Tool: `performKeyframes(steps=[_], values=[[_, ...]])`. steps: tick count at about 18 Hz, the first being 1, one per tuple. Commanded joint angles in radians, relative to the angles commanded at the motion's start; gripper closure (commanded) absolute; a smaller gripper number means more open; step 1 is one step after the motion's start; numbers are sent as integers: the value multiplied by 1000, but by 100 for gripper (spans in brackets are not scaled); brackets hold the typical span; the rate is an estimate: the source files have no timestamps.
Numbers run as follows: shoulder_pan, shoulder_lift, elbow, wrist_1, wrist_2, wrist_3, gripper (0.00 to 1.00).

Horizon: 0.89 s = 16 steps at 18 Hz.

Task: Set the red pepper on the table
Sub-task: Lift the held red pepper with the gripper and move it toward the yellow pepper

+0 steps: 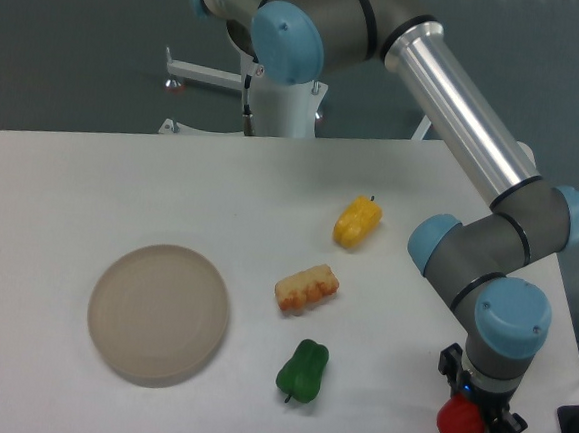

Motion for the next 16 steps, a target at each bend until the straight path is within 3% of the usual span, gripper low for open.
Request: performKeyframes(steps=[5, 9, 16], values=[[-2, 18, -18, -9, -6, -2, 51], [-2, 86, -115, -23, -9, 0, 51], [20, 259, -351, -52, -14, 2, 51]])
